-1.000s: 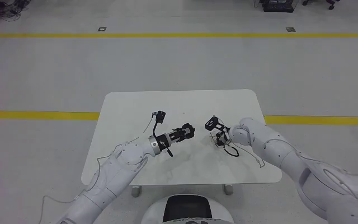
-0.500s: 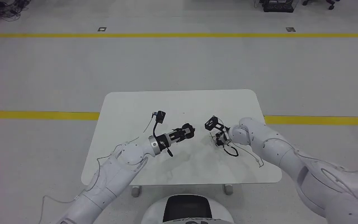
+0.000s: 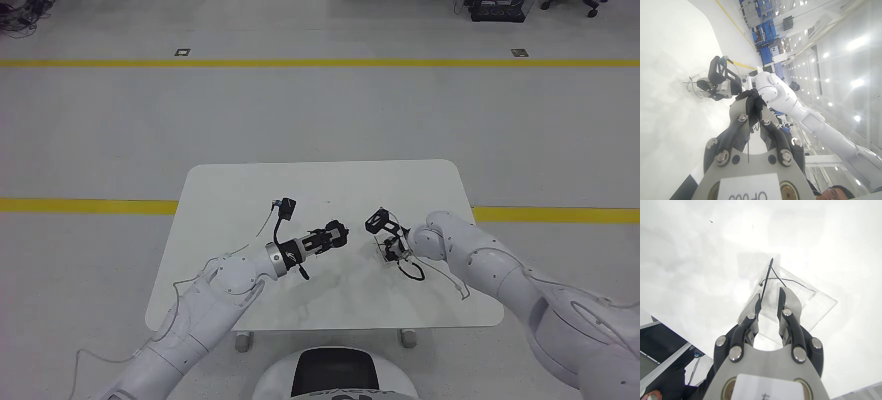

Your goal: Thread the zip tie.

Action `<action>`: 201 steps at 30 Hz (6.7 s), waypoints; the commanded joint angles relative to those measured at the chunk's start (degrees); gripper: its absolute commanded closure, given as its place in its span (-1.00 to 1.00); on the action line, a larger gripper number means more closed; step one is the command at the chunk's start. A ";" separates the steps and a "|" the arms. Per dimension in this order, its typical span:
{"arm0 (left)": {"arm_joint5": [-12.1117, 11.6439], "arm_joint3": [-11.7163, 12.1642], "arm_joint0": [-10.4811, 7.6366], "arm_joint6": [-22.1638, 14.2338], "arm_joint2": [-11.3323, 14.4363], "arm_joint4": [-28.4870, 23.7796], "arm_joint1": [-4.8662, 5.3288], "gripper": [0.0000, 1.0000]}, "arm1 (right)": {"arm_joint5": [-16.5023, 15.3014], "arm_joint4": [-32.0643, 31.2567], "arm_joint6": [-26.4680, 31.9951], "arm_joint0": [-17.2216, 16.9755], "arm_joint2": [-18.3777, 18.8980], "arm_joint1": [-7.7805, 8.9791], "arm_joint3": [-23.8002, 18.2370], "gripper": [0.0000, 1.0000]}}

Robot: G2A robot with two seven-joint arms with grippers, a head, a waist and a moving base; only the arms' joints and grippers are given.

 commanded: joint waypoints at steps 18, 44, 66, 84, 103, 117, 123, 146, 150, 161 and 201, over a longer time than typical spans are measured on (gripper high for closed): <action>0.00 0.00 0.00 0.00 0.00 0.00 0.00 1.00 | 0.00 -3.37 0.22 0.70 0.00 -0.05 0.08 0.68; 0.00 0.00 0.00 0.00 0.00 0.00 0.00 1.00 | 0.00 -7.50 3.61 1.72 0.00 -2.72 2.47 0.48; 0.00 0.00 0.00 0.00 0.00 0.00 0.00 1.00 | 0.00 -6.35 4.56 1.61 0.00 -4.62 5.45 0.74; 0.00 0.00 0.00 0.00 0.00 0.00 0.00 1.00 | 0.00 -3.81 1.96 0.66 0.00 0.04 -0.79 0.56; 0.00 0.00 0.00 0.00 0.00 0.00 0.00 1.00 | 0.00 -3.23 3.61 0.24 0.00 1.36 -4.16 0.52; 0.00 0.00 0.00 0.00 0.00 0.00 0.00 1.00 | 0.00 -3.21 4.42 0.28 0.00 -0.38 -2.02 0.52; 0.00 0.00 0.00 0.00 0.00 0.00 0.00 1.00 | 0.00 -3.61 4.80 0.36 0.00 -1.18 -1.01 0.54; 0.00 0.00 0.00 0.00 0.00 0.00 0.00 1.00 | 0.00 -3.30 3.44 0.51 0.00 -1.87 0.24 0.60; 0.00 0.00 0.00 0.00 0.00 0.00 0.00 1.00 | 0.00 -2.77 3.19 0.35 0.00 -1.61 -0.11 0.56; 0.00 0.00 0.00 0.00 0.00 0.00 0.00 1.00 | 0.00 -0.81 3.20 0.37 0.00 -1.11 -0.43 0.52; 0.00 0.00 0.00 0.00 0.00 0.00 0.00 1.00 | 0.00 -1.43 5.52 1.05 0.00 -3.90 3.28 0.82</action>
